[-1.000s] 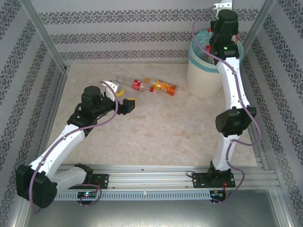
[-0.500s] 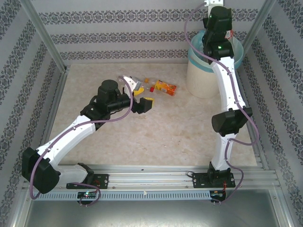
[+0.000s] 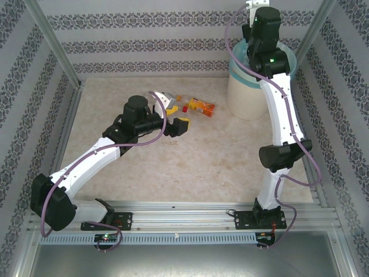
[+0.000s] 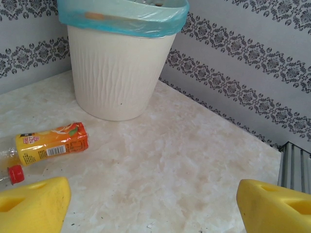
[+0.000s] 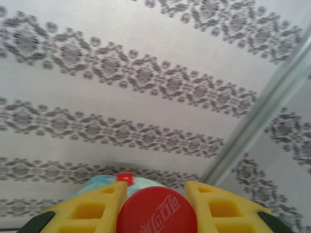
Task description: Put the plastic bottles in the bin
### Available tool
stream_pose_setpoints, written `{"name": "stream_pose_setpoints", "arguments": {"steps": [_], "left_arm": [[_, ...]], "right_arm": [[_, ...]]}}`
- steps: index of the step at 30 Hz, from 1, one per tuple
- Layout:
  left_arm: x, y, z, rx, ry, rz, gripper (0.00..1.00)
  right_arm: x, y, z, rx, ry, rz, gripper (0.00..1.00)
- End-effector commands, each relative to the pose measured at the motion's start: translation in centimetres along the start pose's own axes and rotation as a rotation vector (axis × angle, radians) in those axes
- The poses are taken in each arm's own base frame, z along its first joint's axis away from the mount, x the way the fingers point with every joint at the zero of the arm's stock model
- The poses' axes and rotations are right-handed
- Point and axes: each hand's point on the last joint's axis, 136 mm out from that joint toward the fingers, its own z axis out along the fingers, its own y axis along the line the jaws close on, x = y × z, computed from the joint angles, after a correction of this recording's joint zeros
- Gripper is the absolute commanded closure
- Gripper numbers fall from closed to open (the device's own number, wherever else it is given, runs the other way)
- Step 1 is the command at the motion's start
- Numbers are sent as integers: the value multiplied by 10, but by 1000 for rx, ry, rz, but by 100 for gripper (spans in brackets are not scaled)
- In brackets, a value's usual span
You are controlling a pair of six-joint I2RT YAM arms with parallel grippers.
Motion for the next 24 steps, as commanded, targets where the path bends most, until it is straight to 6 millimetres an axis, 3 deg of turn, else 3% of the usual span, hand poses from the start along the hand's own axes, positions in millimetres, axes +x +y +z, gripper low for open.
{"name": "stream_pose_setpoints", "arguments": {"steps": [1, 3, 6, 11, 20, 24], "left_arm": [[-22, -12, -2, 38, -76, 50, 11], [-21, -12, -2, 37, -78, 43, 11], [-19, -12, -3, 35, -81, 38, 11], [-16, -11, -5, 26, -78, 43, 11], [-10, -11, -4, 28, -73, 34, 11], [-9, -11, -4, 30, -74, 26, 12]], "right_arm": [[-12, 13, -5, -93, -37, 91, 100], [-7, 24, 4, -130, -29, 113, 100], [16, 33, 24, -136, 27, 125, 100], [86, 36, 52, -131, 224, 144, 100], [190, 23, 70, -100, 486, 163, 100], [216, 15, 75, -92, 552, 193, 100]]}}
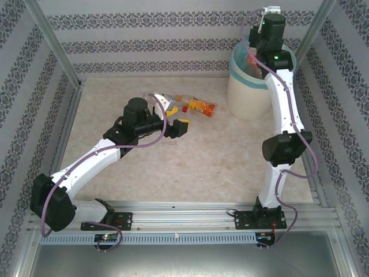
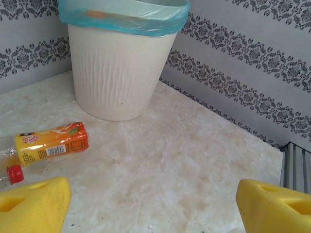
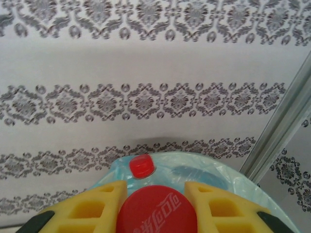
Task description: Put the plastic bottles in the bin
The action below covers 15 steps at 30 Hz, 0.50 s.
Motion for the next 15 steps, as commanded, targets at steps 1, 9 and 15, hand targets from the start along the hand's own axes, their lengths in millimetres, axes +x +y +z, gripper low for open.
{"name": "stream_pose_setpoints", "arguments": {"steps": [1, 9, 15], "left_arm": [[-15, -13, -4, 32, -64, 23, 12], [-14, -13, -5, 27, -66, 21, 12], [-13, -12, -5, 24, -63, 27, 12]], "right_arm": [[134, -21, 30, 51, 413, -67, 100], [134, -25, 29, 51, 429, -40, 100], [63, -25, 6, 33, 259, 18, 100]]}}
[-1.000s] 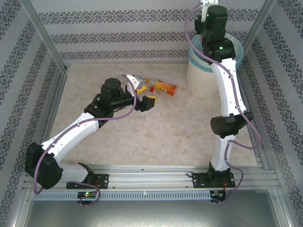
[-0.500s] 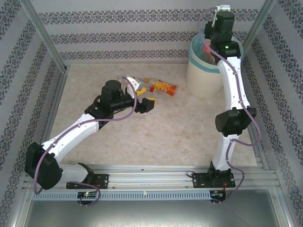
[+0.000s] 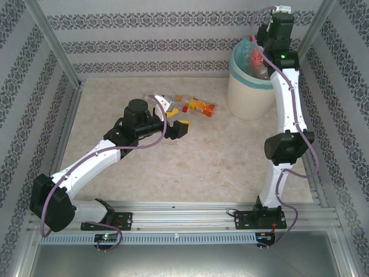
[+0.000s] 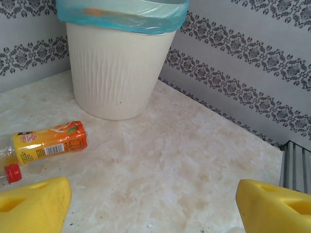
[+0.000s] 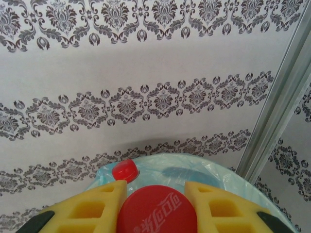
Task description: Put the plastic bottles in the bin
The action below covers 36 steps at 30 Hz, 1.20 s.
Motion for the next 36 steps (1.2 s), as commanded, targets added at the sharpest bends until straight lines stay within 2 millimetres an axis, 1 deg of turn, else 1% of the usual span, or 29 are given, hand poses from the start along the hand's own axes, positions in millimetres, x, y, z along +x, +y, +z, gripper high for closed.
{"name": "stream_pose_setpoints", "arguments": {"steps": [1, 5, 8, 9, 12, 14, 20, 21, 22, 23, 25, 26, 27, 29, 32, 33, 34, 35, 36], "left_arm": [[-16, -11, -5, 22, -63, 23, 12], [-16, -10, -3, 23, -67, 15, 12], [-15, -10, -4, 23, -66, 13, 12], [-15, -10, -4, 23, -66, 15, 12], [-15, -10, -4, 19, -69, 16, 12], [-15, -10, -3, 21, -73, 12, 12], [-16, -11, -4, 23, -74, 10, 12], [-16, -11, -5, 22, -74, 13, 12], [-16, -11, -5, 19, -74, 14, 12], [-16, -11, -5, 19, -74, 14, 12], [-16, -11, -5, 18, -74, 14, 12], [-15, -11, -5, 19, -72, 14, 12], [-15, -10, -6, 17, -71, 15, 12], [-15, -10, -6, 14, -72, 17, 12], [-14, -10, -5, 17, -71, 13, 12], [-14, -11, -4, 19, -73, 12, 12], [-14, -10, -4, 19, -74, 11, 12], [-14, -10, -4, 18, -73, 9, 12], [-13, -10, -3, 19, -71, 7, 12]], "right_arm": [[55, -9, 2, 21, 227, -53, 100], [16, -3, -18, -24, 145, 5, 100], [0, -1, -30, -51, 104, 48, 100], [-3, 0, -32, -62, 99, 60, 100], [4, 6, -28, -111, 122, 117, 100], [16, 6, -18, -130, 161, 162, 100], [61, -17, 17, -73, 272, 255, 100], [67, -21, 22, -58, 286, 264, 95], [73, -26, 26, -41, 299, 271, 83], [78, -31, 28, -20, 307, 274, 73], [82, -39, 30, 21, 311, 267, 62], [80, -44, 28, 45, 301, 260, 56], [77, -49, 26, 68, 288, 252, 52], [68, -56, 21, 103, 256, 236, 46], [53, -70, 11, 168, 213, 198, 33], [48, -74, 8, 188, 202, 185, 21], [44, -76, 4, 198, 190, 178, 20], [42, -79, 3, 205, 185, 171, 14], [40, -81, 1, 213, 182, 163, 12]]}}
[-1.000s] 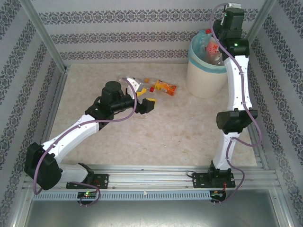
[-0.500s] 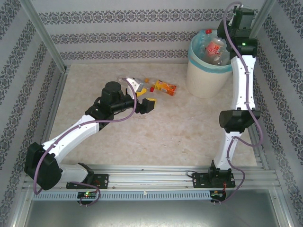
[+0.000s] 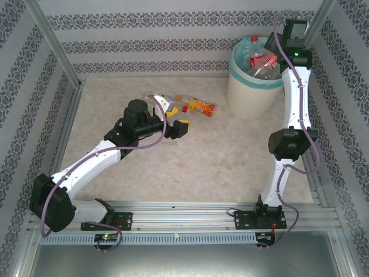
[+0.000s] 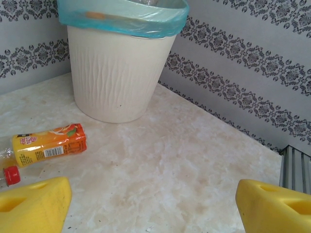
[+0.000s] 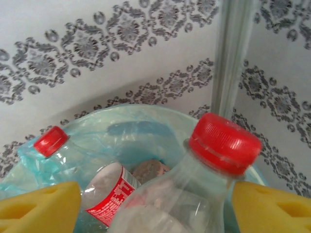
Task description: Put the plastic bottles in the bin
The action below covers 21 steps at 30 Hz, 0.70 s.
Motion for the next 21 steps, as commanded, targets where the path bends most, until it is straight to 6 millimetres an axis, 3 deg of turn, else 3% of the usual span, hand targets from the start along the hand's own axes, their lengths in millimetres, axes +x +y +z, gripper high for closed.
{"name": "stream_pose_setpoints", "arguments": {"steps": [1, 2, 10, 15, 21], "left_arm": [[-11, -11, -3, 23, -55, 17, 12], [-11, -11, -3, 25, -55, 15, 12], [-9, -12, -2, 26, -50, 11, 12], [-7, -11, 0, 23, -48, 13, 12], [-5, -10, 1, 21, -43, 13, 12]], "right_arm": [[-13, -16, -19, 79, -36, -33, 10], [-14, -18, -21, 89, -37, -33, 2], [-7, -25, -18, 81, -6, -30, 5], [10, -1, -5, -37, 55, -38, 23], [56, 29, 14, -116, 176, -64, 44]]}}
